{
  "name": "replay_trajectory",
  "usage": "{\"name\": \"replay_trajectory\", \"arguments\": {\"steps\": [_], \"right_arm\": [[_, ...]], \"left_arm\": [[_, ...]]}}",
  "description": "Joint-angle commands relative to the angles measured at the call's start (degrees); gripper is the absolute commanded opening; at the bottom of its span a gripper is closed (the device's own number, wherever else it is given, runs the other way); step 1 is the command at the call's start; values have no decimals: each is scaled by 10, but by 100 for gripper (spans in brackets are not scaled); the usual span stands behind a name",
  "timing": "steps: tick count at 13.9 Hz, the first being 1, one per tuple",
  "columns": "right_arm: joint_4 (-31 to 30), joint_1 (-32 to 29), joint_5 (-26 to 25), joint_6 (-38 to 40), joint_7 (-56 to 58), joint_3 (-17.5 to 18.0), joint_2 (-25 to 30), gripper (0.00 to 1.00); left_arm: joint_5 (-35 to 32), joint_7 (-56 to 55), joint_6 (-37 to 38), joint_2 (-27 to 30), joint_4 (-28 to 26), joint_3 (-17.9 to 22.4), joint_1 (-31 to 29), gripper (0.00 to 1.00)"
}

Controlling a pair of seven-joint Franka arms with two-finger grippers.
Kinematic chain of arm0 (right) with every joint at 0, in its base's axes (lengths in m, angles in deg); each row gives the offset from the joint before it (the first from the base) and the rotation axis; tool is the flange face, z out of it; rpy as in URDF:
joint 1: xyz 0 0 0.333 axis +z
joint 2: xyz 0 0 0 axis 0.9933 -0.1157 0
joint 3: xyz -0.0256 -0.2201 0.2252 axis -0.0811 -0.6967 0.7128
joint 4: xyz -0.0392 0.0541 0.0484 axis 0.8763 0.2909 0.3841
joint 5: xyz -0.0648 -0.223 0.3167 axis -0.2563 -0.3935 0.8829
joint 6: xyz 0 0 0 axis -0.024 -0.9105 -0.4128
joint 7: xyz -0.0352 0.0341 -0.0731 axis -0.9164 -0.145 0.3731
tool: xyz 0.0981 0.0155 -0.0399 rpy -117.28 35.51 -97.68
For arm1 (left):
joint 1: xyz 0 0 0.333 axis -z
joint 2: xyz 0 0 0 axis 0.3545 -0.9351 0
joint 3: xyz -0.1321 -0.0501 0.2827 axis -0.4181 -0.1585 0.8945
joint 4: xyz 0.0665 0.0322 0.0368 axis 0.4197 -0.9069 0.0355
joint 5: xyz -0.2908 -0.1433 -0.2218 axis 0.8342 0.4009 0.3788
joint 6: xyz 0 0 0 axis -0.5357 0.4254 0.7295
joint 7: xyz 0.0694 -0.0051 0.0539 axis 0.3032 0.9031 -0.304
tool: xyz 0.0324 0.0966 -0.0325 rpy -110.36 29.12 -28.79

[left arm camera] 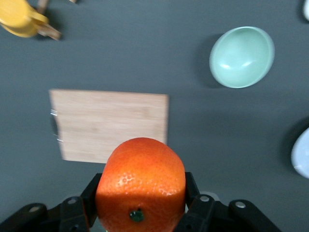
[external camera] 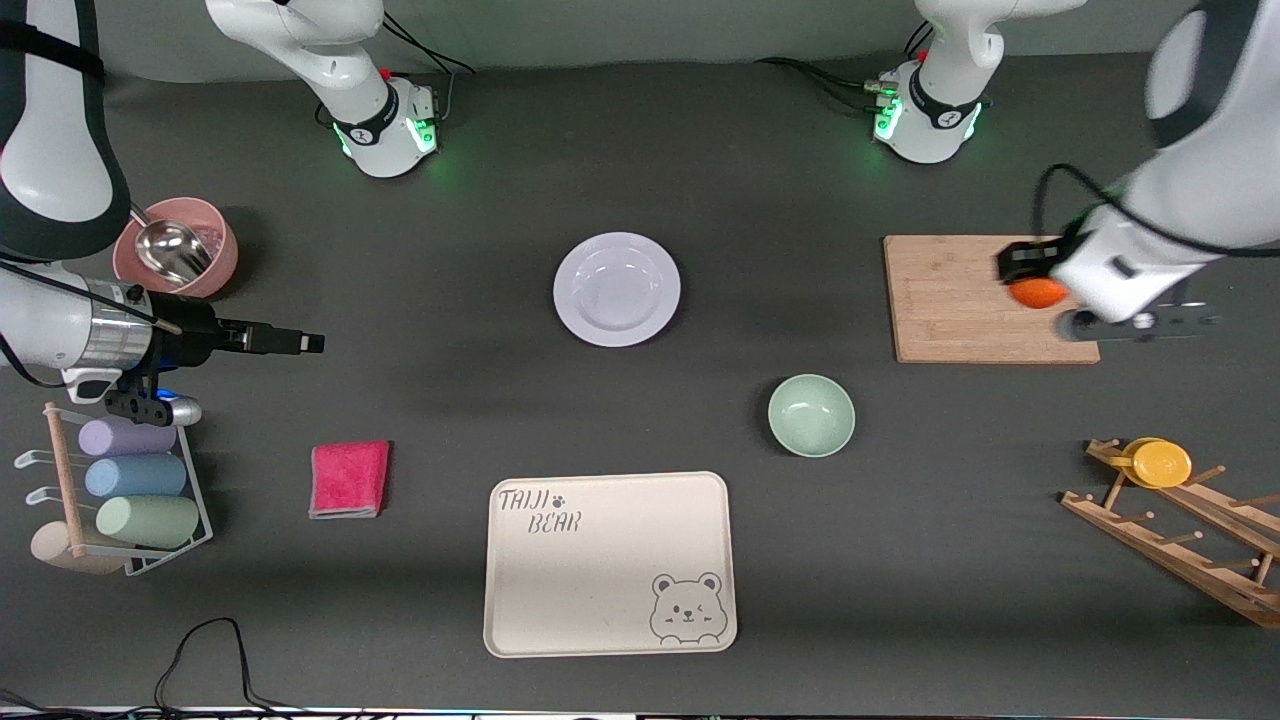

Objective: Place orange and plate with both arms
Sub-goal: 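Lift the orange with the left gripper and carry it over the plate, then lower the orange onto the plate and open the left gripper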

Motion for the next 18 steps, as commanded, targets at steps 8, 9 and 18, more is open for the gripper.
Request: {"name": "replay_trajectory", "arguments": {"steps": [8,9,18], "right_arm": [[-100,-2,153,-42,52,-17,21,100],[-115,-2,169,-45,65,-23,22,100],[-241,5,266,-130,215,-22,36,100]], "left_arm": [[4,-459,-205,-177,26,-74,244,0],[1,-477,-224,-190,26,-74,272,0],[-75,-549,-378,-322,18,-68,399,0]]}}
